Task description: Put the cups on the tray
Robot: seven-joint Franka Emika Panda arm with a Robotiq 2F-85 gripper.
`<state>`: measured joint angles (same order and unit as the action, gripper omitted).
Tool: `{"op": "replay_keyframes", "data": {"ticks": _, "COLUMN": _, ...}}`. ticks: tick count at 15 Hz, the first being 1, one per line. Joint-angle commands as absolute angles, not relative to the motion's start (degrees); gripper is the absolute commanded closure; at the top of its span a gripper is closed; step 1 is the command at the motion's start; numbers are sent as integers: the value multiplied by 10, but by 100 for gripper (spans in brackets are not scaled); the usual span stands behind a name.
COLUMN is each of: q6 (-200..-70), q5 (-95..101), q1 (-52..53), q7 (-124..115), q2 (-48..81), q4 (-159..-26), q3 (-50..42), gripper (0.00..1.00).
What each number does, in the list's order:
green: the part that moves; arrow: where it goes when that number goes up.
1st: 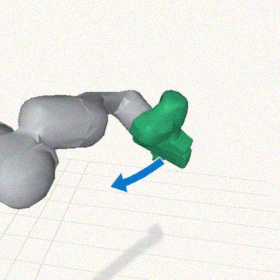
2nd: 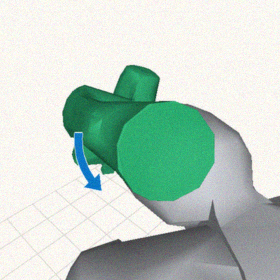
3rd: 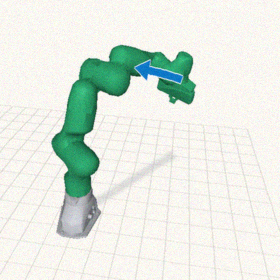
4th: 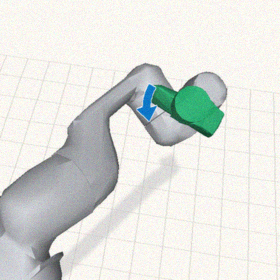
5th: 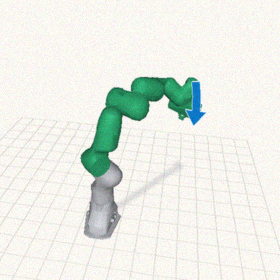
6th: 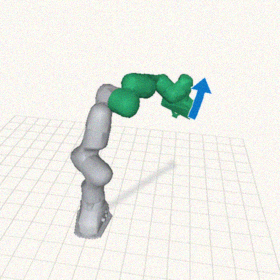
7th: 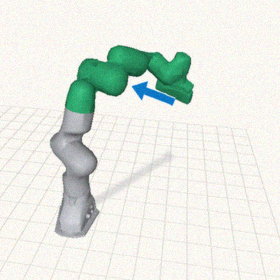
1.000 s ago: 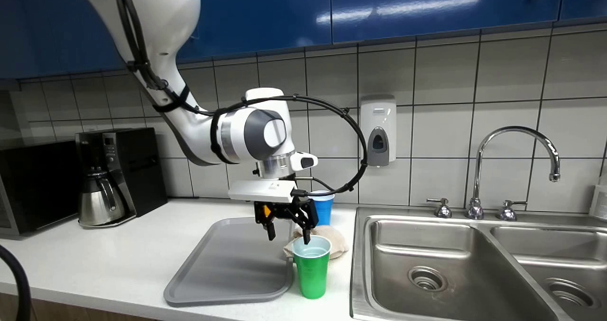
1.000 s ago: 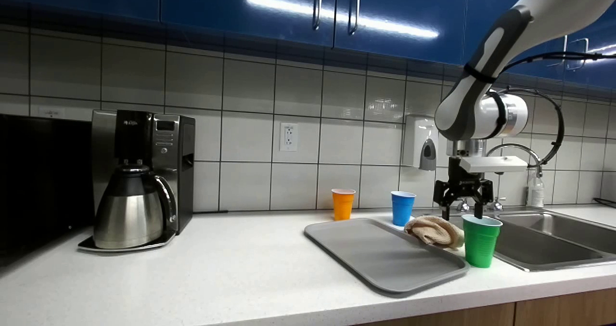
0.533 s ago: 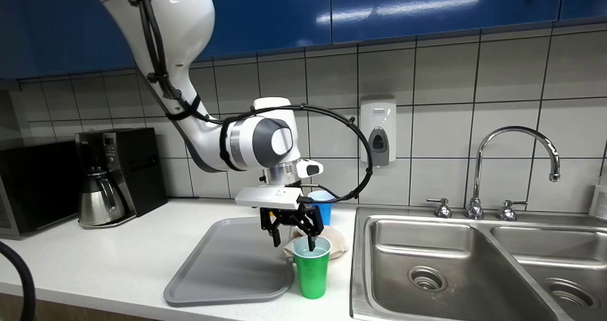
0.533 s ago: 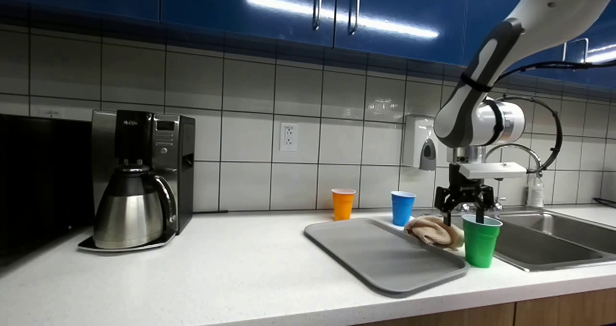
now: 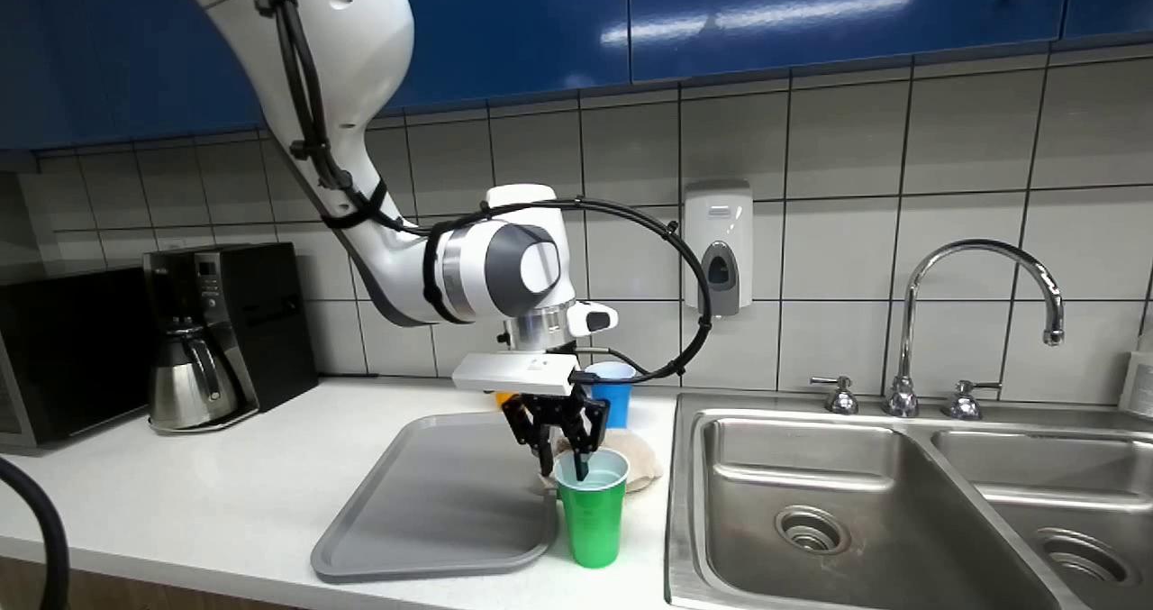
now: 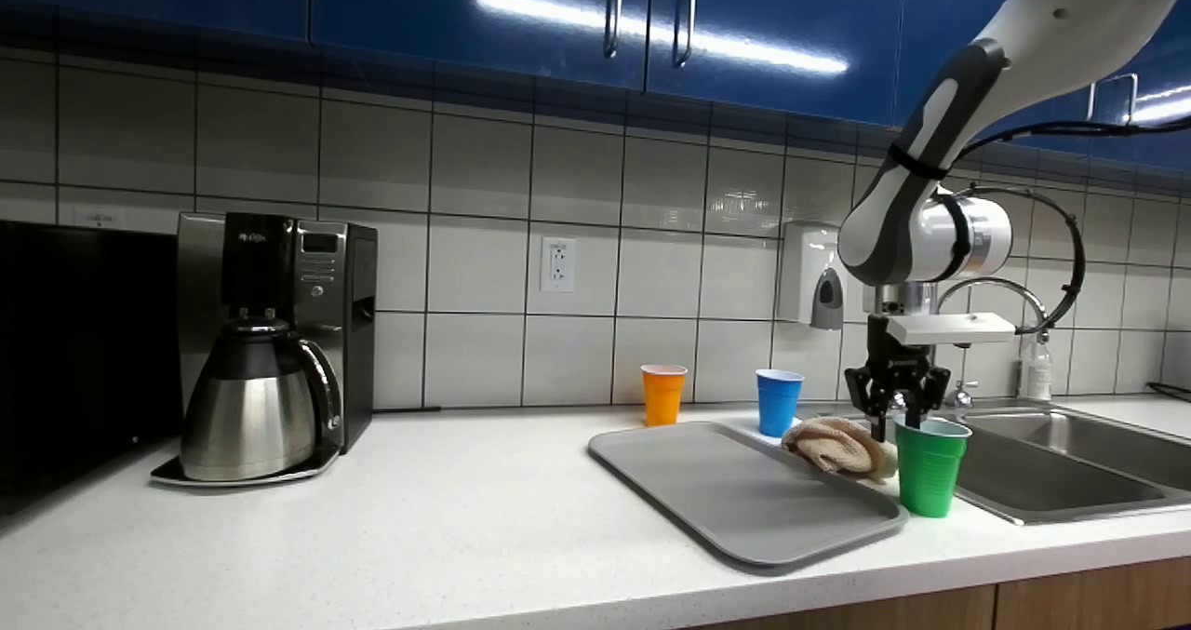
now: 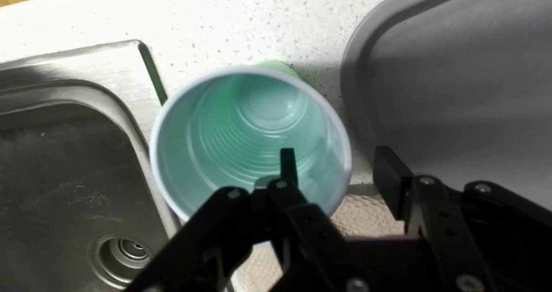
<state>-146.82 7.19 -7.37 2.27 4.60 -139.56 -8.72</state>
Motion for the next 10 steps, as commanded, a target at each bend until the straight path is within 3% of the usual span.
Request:
{"op": "replay_keyframes", "data": {"ticks": 1, "q6": -1465, "q5": 76, "q1": -76, "q7": 16, "q2": 48, "q4": -1388, "q3": -87, "gripper": 80}}
{"op": "replay_keyframes", "data": {"ticks": 4, "q6": -1465, "q5": 76, "q1": -76, "q7": 16, "q2": 47, "q4": -1390, "q3": -87, "gripper": 99}}
{"op": "replay_keyframes", "data": {"ticks": 10, "q6": -1447, "q5": 76, "q1": -74, "q7": 30, "q2": 22, "q4": -1396, "q3": -85, "gripper": 99}}
